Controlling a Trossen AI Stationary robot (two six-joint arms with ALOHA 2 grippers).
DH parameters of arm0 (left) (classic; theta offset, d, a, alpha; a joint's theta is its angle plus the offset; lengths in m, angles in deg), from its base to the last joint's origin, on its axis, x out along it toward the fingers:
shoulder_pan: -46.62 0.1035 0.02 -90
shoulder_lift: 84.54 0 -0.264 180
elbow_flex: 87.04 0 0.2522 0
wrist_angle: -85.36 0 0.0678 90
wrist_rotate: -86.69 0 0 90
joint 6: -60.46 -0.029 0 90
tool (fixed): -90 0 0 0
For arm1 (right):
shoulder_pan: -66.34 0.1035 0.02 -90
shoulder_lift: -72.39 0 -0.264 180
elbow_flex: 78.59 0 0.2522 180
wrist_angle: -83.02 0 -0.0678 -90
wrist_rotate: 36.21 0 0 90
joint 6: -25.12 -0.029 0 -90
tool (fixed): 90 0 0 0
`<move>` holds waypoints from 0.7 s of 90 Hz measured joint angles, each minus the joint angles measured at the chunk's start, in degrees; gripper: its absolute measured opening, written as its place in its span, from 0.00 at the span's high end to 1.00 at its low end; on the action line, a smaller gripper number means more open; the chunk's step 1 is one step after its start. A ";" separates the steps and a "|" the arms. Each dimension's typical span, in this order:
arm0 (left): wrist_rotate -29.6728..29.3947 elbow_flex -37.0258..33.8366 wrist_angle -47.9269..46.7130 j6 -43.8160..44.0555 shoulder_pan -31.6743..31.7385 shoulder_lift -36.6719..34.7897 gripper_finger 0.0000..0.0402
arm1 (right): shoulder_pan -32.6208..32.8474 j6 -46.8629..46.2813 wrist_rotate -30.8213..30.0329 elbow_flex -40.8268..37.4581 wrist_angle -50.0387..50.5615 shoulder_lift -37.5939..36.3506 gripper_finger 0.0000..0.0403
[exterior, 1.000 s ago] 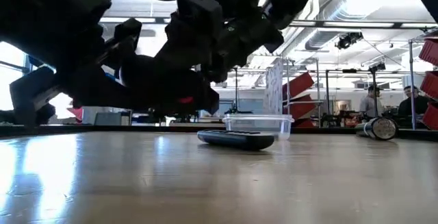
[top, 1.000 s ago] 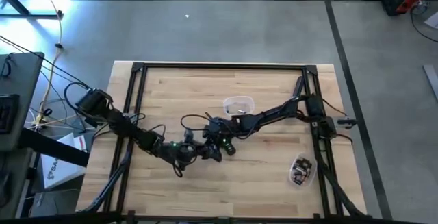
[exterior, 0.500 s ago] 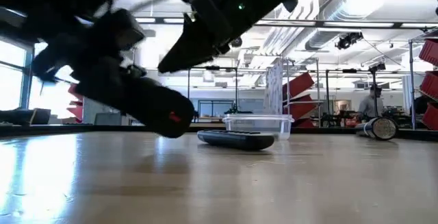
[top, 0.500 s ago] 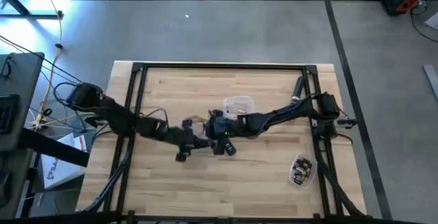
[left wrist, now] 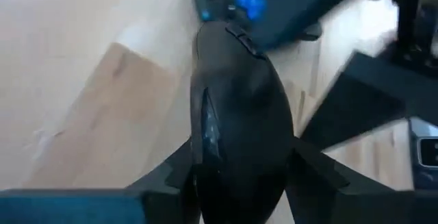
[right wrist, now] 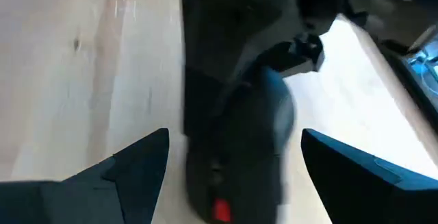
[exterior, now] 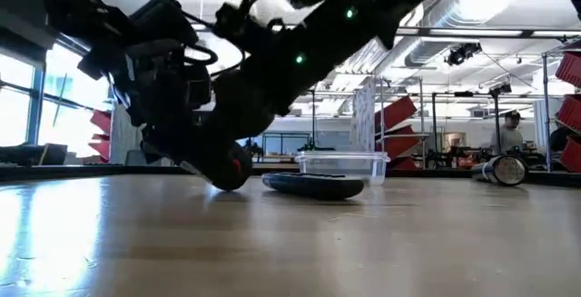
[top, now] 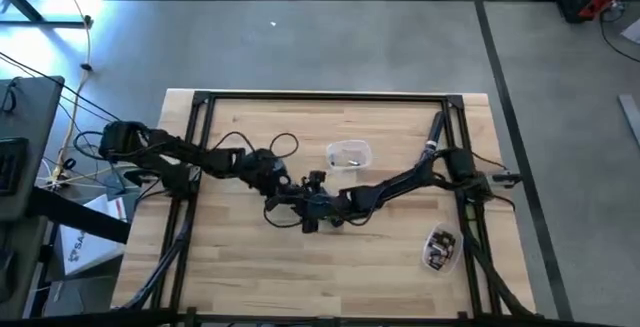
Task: Insert battery
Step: Insert the black battery into the computer mouse
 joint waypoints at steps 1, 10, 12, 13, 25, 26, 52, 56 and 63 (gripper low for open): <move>-0.06 -0.02 -0.34 0.03 0.11 0.05 0.64 | -0.03 -0.28 0.21 0.00 -0.16 0.20 0.26; -0.58 -0.21 -1.97 0.05 0.68 0.23 0.58 | -0.03 -1.94 0.51 -0.01 -1.27 1.54 0.26; -0.73 -0.21 -2.04 0.05 0.69 0.19 0.57 | -0.06 -2.27 0.35 -0.02 -1.26 1.64 0.26; -0.80 -0.20 -2.13 0.04 0.69 0.18 0.57 | -0.08 -2.42 0.32 -0.02 -1.28 1.68 0.26; -2.00 -0.17 -4.07 -1.37 0.76 0.19 0.51 | -0.48 -2.75 0.33 -0.02 -1.59 1.68 0.26; -2.06 -0.17 -4.07 -1.72 0.76 0.17 0.51 | -0.52 -2.74 0.32 -0.02 -1.59 1.69 0.26; -3.09 -0.17 -4.02 -10.88 0.76 0.17 0.44 | -1.23 -2.26 1.16 -0.02 -1.57 1.72 0.26; -3.97 -0.17 -3.93 -11.40 0.76 0.17 0.44 | -1.05 -1.99 1.22 -0.02 -0.72 1.46 0.26; -4.80 -0.14 -4.21 -13.22 0.76 0.17 0.44 | -0.17 -1.70 1.21 -0.02 2.72 0.03 0.26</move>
